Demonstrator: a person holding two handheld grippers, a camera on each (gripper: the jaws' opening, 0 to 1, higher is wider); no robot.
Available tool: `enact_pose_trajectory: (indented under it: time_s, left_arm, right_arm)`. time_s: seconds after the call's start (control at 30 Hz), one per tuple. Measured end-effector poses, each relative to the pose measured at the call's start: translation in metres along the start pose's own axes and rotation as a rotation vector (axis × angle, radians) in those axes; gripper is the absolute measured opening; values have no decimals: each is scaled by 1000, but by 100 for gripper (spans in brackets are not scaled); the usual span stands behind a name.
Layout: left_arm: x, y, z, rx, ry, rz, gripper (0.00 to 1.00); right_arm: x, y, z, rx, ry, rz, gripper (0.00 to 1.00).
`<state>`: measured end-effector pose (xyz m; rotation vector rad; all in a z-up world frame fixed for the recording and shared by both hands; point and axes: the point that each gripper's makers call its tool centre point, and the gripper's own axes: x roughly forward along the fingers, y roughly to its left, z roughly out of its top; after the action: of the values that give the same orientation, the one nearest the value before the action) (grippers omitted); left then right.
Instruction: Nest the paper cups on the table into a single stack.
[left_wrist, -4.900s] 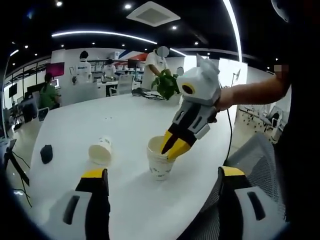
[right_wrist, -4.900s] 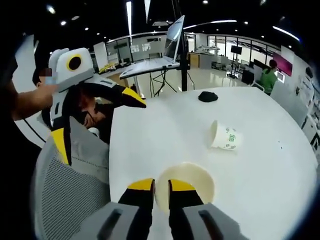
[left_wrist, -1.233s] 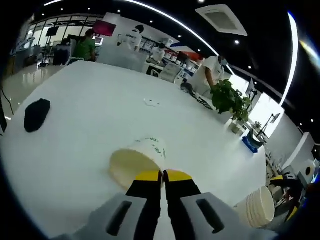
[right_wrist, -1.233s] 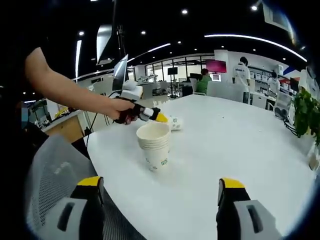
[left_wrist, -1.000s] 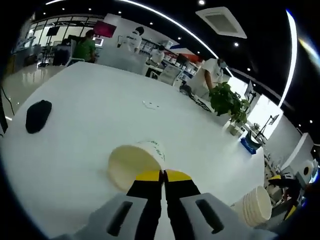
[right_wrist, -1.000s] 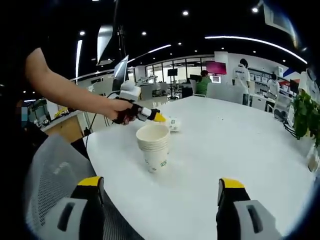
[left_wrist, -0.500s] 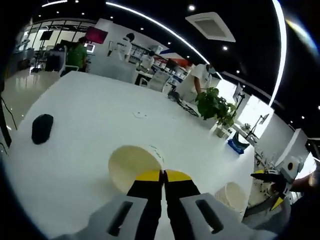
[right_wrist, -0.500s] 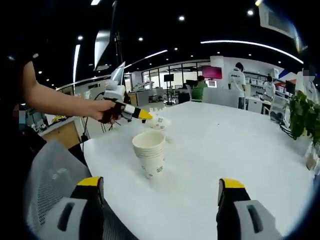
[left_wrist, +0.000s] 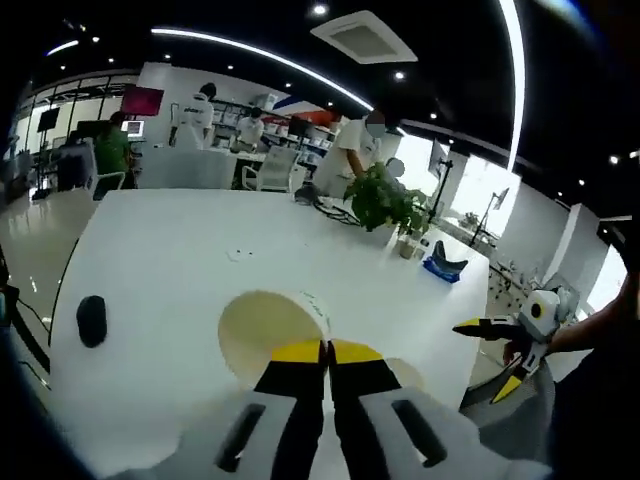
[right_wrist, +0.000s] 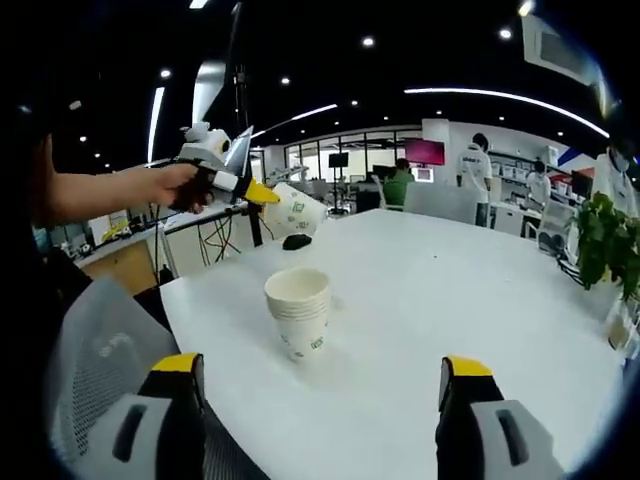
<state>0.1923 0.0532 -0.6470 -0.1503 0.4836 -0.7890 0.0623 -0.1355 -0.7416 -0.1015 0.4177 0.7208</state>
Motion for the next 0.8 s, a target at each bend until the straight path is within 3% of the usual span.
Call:
enact_pose_trajectory:
  time_s: [0.3,0.57,0.8]
  left_arm:
    - [-24,-39,19,78,-6,-35,0]
    - [-30,-57,3,184,86,-47,0]
    - [-28,-67,-1,189,99,-45,0]
  right_arm:
    - [-1,0,2,-16,-7,-3,99]
    - [-1,0,2,-27,-5,-4,99]
    - [0,1,1,-38,3,-9,99]
